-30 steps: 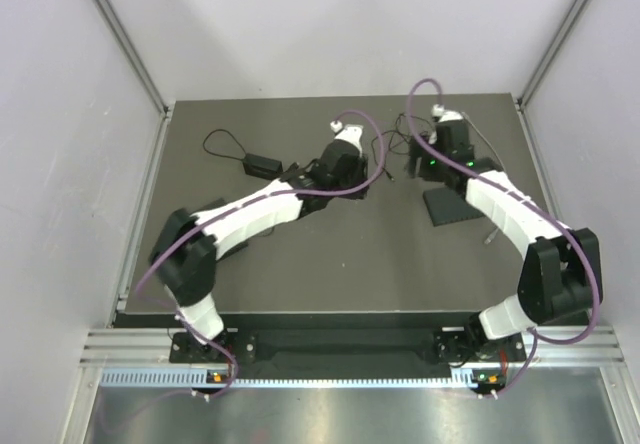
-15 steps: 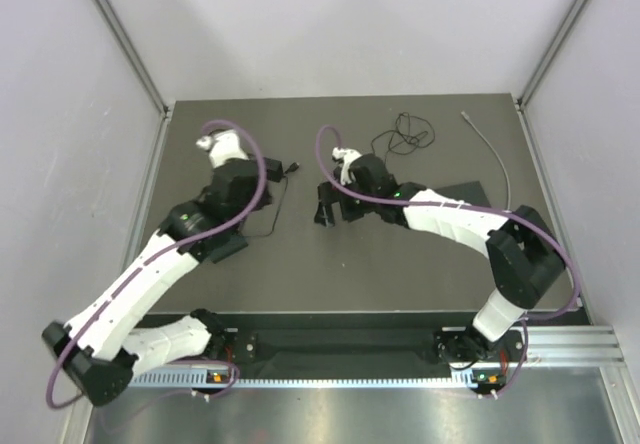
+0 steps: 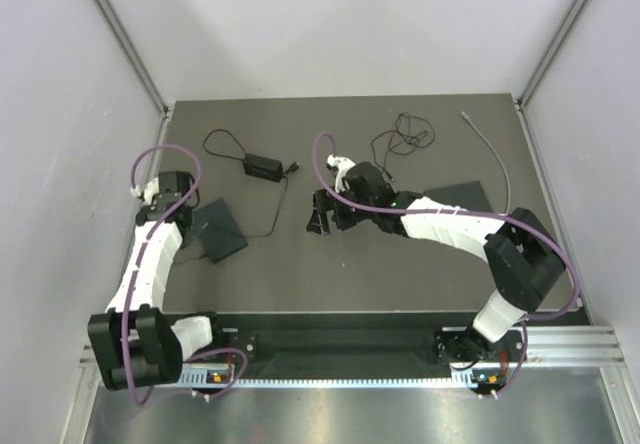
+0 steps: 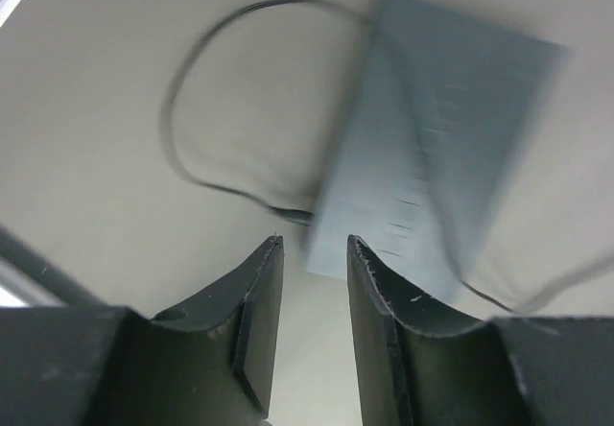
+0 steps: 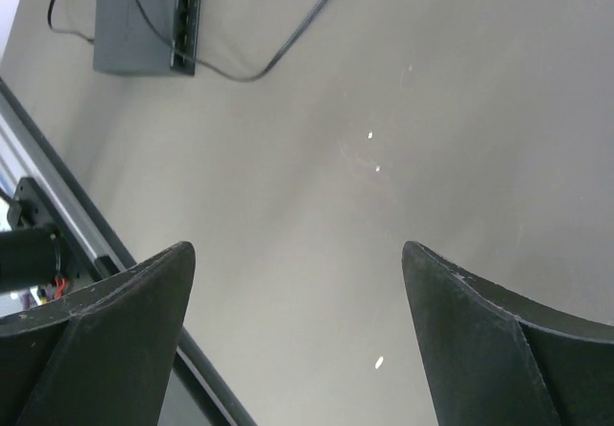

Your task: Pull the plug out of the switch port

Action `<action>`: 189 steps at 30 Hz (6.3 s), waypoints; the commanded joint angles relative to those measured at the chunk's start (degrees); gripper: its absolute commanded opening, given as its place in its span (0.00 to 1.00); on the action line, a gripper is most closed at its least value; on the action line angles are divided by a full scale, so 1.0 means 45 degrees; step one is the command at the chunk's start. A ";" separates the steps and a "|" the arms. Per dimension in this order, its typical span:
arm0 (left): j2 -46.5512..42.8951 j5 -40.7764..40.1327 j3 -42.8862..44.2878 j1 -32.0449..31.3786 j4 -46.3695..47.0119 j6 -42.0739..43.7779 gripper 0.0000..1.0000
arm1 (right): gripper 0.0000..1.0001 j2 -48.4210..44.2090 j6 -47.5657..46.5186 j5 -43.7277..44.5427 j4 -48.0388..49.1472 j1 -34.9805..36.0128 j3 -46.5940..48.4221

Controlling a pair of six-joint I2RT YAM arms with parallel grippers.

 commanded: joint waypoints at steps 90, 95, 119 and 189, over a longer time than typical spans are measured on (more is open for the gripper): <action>0.0239 0.2939 -0.3943 -0.0969 0.5985 -0.2513 0.43 | 0.73 0.5948 -0.3239 -0.1376 0.0845 0.2126 0.7463; 0.0708 0.3096 -0.3806 -0.0618 0.5985 -0.2532 0.43 | 0.69 0.5987 -0.3376 -0.1221 0.0830 0.2146 0.7363; 0.0261 0.4814 -0.3182 -0.0540 0.5889 -0.0585 0.34 | 0.65 0.5754 -0.3787 -0.0242 0.0908 0.2070 0.6934; 0.3168 0.8272 -0.2400 -0.4700 0.8681 0.4089 0.46 | 0.67 0.2922 -0.3512 -0.2217 -0.0615 -0.1447 0.4376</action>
